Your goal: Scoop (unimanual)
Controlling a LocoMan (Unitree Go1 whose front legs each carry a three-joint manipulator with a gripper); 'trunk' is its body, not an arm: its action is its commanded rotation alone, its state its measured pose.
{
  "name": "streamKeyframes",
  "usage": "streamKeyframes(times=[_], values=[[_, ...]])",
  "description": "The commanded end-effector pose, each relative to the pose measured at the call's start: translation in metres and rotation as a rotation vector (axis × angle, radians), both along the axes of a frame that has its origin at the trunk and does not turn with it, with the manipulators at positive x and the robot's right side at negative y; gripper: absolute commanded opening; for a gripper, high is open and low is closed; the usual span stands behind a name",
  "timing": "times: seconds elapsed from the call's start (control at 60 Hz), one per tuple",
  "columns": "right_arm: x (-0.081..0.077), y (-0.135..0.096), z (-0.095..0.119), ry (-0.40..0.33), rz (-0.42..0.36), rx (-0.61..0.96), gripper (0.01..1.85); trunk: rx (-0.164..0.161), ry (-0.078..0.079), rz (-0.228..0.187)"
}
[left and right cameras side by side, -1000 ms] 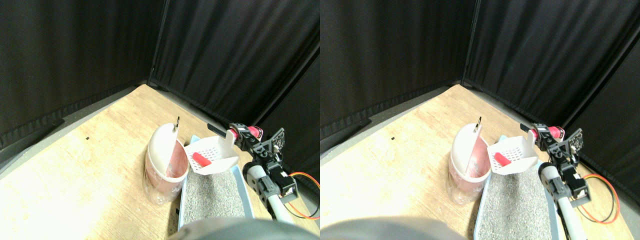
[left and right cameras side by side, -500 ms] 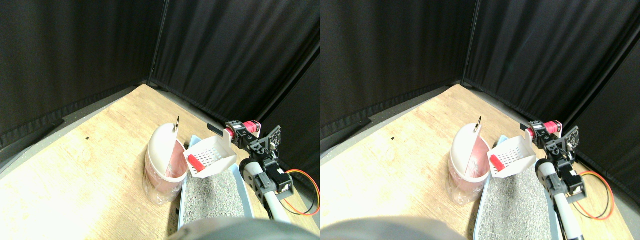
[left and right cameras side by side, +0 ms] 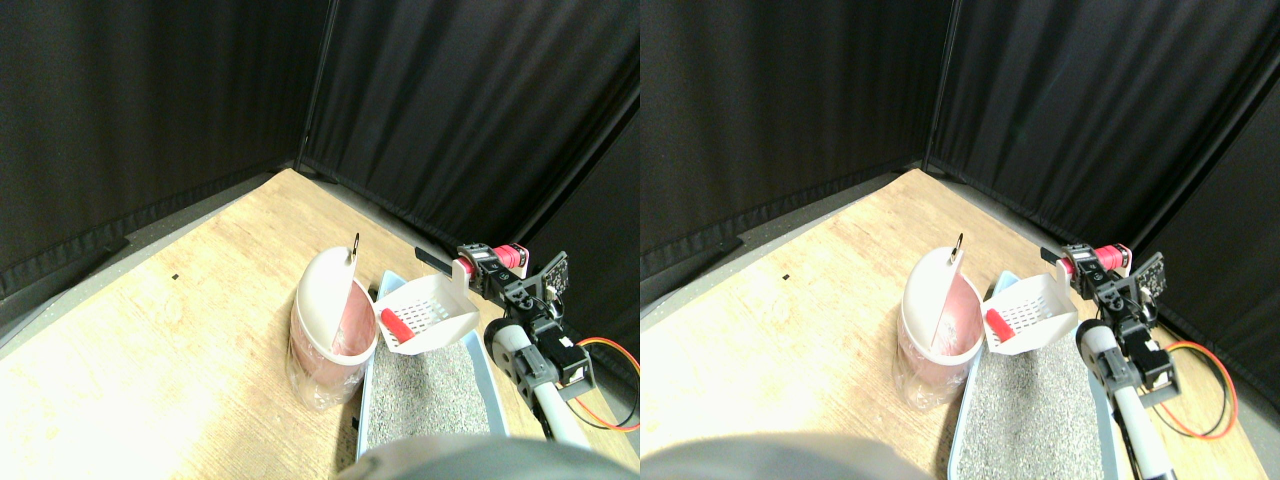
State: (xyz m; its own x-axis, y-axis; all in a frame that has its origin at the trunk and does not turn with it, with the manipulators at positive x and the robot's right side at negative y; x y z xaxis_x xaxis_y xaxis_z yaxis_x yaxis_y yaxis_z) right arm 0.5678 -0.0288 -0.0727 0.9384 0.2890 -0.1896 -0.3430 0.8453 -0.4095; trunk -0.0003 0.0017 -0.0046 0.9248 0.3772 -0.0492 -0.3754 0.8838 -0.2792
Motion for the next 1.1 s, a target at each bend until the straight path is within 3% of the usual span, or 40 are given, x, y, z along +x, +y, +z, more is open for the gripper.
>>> streamKeyframes(times=[0.017,0.317,0.667,0.85,1.017,1.1], values=[[-0.002,0.004,0.012,-0.065,0.006,0.025,0.05,0.014,-0.009,0.023],[-0.007,0.009,0.015,-0.070,0.033,0.004,0.05,0.014,-0.010,0.021],[-0.012,0.018,0.016,-0.073,0.025,-0.081,0.23,0.011,-0.016,0.025],[-0.009,0.017,0.015,-0.078,0.012,-0.084,0.12,0.010,-0.015,0.025],[-0.010,0.017,0.017,-0.084,0.008,-0.090,0.19,0.013,-0.018,0.024],[-0.009,0.018,0.021,-0.091,-0.014,-0.069,0.14,0.013,-0.018,0.024]])
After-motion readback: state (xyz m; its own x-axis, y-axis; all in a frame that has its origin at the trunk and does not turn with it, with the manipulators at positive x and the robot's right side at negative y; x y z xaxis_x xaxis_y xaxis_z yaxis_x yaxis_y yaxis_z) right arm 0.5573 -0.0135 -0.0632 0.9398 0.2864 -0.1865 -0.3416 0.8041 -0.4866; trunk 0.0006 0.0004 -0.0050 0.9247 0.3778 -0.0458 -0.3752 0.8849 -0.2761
